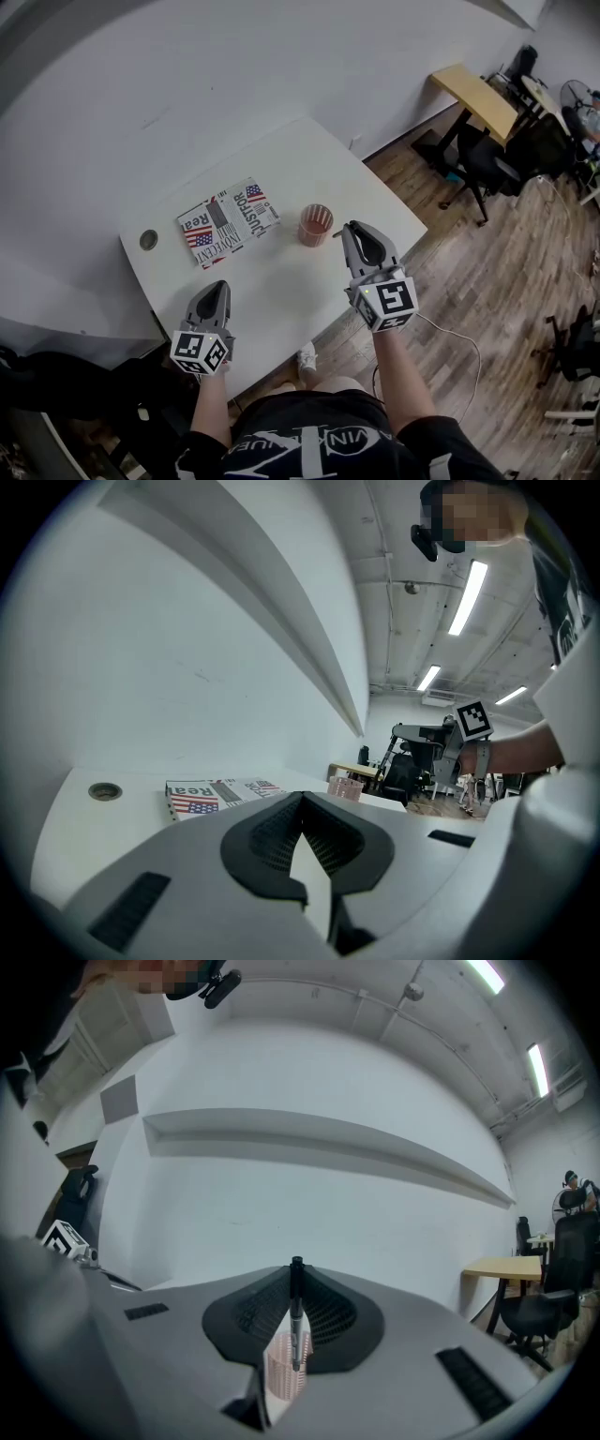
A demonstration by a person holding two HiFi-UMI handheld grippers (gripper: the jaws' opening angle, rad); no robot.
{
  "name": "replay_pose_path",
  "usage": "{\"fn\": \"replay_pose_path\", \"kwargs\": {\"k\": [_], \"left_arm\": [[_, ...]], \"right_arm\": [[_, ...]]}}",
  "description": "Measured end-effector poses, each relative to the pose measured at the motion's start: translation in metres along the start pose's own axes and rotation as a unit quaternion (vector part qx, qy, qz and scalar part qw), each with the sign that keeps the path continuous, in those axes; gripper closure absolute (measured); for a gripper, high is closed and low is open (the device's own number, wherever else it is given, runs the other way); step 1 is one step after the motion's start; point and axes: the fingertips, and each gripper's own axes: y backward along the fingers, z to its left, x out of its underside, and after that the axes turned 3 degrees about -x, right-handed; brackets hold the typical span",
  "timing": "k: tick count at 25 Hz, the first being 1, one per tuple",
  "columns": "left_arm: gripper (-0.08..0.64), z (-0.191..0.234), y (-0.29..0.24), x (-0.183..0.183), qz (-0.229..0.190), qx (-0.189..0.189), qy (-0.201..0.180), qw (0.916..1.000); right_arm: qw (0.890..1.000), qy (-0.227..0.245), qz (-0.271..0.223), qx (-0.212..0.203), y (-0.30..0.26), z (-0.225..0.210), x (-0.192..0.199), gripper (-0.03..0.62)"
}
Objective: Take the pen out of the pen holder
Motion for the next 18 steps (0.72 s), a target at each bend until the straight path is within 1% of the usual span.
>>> {"fn": "replay_pose_path", "kwargs": {"k": [11,18], "left_arm": [[0.546,-0.007,0.01,-0.008,-0.009,0.01,-0.013,0.9998],[0.546,-0.007,0.019,-0.011,-0.013,0.01,-0.018,0.9997]], "right_arm": [[0.999,-0.02,0.025,0.018,0.044,0.001,0.022,0.543],[0.998,-0.035,0.039,0.026,0.068,0.005,0.04,0.543]]}}
